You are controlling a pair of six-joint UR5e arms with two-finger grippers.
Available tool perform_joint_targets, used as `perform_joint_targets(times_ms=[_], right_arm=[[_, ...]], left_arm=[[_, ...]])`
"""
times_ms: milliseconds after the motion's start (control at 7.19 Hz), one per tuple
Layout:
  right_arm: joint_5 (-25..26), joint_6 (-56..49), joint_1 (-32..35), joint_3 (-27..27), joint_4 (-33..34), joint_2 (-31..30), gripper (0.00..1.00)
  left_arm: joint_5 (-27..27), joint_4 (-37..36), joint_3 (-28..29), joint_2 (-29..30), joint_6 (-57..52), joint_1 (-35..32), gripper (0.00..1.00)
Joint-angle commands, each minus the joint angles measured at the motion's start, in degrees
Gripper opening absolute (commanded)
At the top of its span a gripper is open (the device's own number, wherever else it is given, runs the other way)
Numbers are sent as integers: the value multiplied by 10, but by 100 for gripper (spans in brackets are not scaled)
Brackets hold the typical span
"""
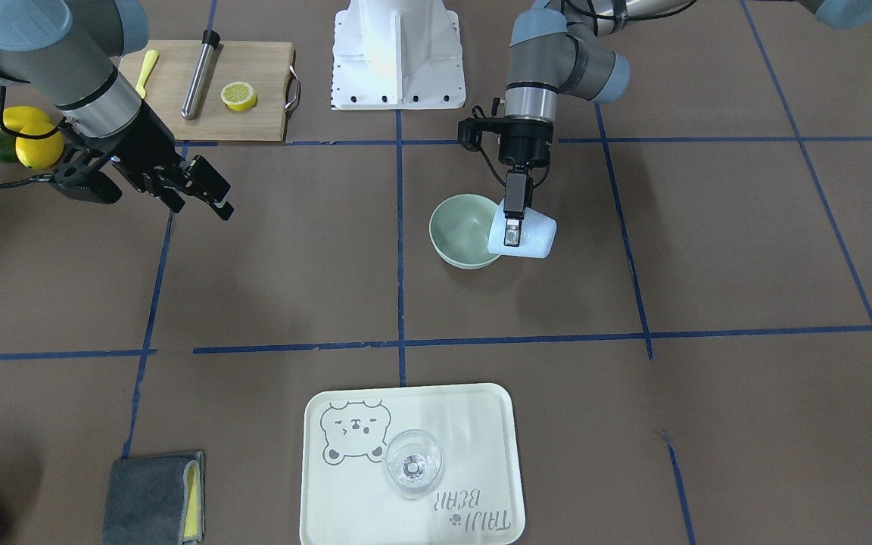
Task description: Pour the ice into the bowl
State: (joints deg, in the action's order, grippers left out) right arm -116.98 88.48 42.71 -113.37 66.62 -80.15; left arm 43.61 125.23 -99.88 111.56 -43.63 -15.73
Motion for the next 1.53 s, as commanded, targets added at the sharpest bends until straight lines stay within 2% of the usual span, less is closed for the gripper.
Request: perform_joint_targets(times_ms=[0,278,834,1112,1390], right_arm=[[0,3,0,-4,0,-2,100],[0,4,0,-9,0,-7,100],[0,4,0,-7,0,-7,100],[0,4,0,-7,0,-7,100],[0,4,0,-8,0,-11,100]], left_arm=[[-2,-145,-36,25,-27,3,0],[-17,-187,-44,24,-31,10,0],[-26,-190,-57,25,-35,20,0],[-24,-184,-71,17,76,18,0],[-22,-184,-79,-12,253,16,0]])
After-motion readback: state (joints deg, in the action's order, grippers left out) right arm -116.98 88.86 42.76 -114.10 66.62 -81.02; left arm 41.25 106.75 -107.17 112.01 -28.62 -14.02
